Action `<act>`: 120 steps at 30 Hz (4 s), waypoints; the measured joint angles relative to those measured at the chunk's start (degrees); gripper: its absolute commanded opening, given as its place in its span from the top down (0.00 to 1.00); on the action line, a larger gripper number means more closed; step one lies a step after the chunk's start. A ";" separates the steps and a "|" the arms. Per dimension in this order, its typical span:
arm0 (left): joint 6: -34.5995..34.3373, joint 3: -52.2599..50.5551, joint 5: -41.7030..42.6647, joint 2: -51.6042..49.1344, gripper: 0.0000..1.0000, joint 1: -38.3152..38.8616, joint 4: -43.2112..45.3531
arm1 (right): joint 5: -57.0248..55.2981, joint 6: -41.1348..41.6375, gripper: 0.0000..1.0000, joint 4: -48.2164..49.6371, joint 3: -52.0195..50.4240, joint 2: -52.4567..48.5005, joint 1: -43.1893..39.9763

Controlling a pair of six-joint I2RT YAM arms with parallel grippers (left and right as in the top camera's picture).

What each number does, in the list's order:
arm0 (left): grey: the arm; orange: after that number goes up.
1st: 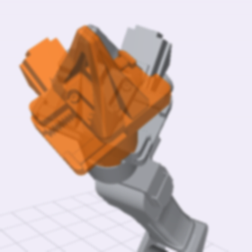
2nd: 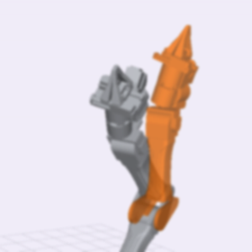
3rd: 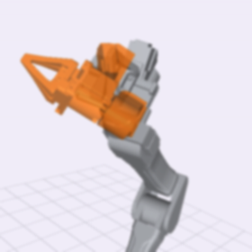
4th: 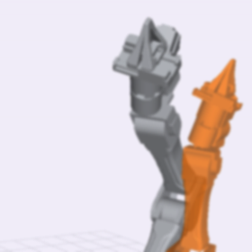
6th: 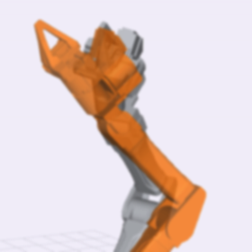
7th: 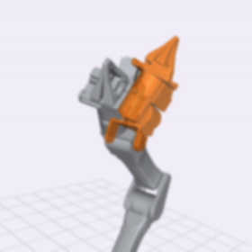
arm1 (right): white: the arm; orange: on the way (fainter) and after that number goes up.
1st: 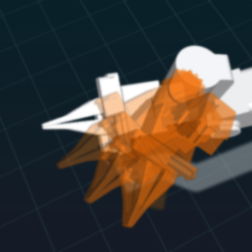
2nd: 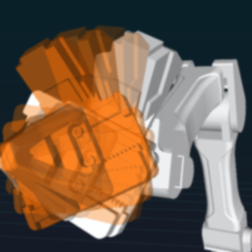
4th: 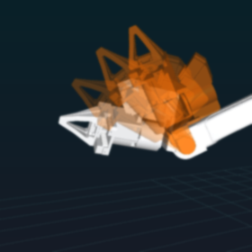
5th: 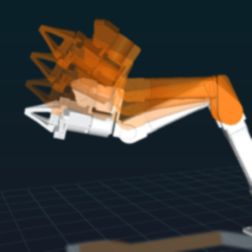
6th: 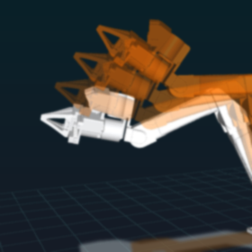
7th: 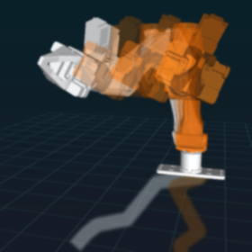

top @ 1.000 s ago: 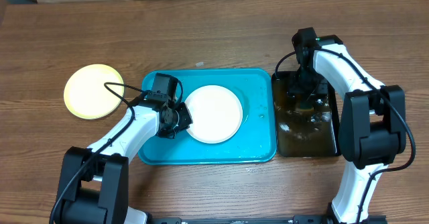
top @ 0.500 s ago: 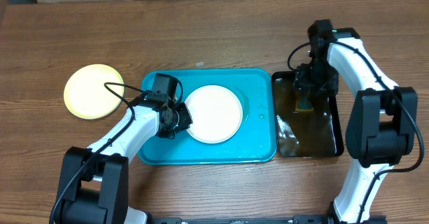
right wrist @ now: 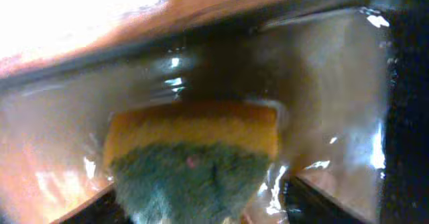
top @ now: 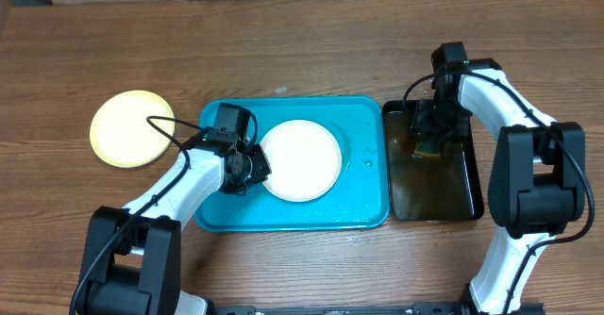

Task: Clean dirty plates on tray and stack at the side
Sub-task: 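Return the sponge to the black tray and release it, then lift the white plate with the left gripper and tip it over the black tray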

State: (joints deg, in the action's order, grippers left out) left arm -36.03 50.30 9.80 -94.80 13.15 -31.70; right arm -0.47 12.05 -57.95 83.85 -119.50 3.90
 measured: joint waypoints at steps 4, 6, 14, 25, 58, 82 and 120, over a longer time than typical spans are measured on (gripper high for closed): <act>0.00 0.00 -0.04 0.00 0.77 0.00 0.04 | 2.67 -1.29 0.16 -6.58 1.55 -0.02 -0.07; 0.00 0.00 -0.09 0.00 0.77 0.00 0.00 | 3.41 -1.57 0.16 -10.27 3.45 -0.02 -0.11; 0.00 0.00 -0.20 0.00 0.77 0.00 -0.07 | 4.59 -1.79 0.16 -14.91 5.77 -0.02 -0.15; 0.00 0.00 -0.20 0.00 0.77 0.00 -0.28 | 2.84 -1.97 0.62 -7.82 -0.31 -0.02 -0.15; 3.65 0.00 -0.66 0.00 0.71 0.00 -1.14 | 3.69 -2.97 0.09 -10.14 16.50 -0.02 -5.42; 6.14 3.23 -3.21 -0.57 0.96 1.16 -7.54 | 3.67 -3.06 0.00 -8.48 17.27 -0.02 -17.75; 15.74 33.00 -36.98 -6.23 0.96 40.92 1.55 | 3.65 -3.10 0.00 -8.41 17.29 -0.02 -17.75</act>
State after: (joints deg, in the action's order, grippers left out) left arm -20.29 83.31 -27.18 -101.03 54.06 -30.15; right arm 3.18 8.95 -66.37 101.14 -119.52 -13.85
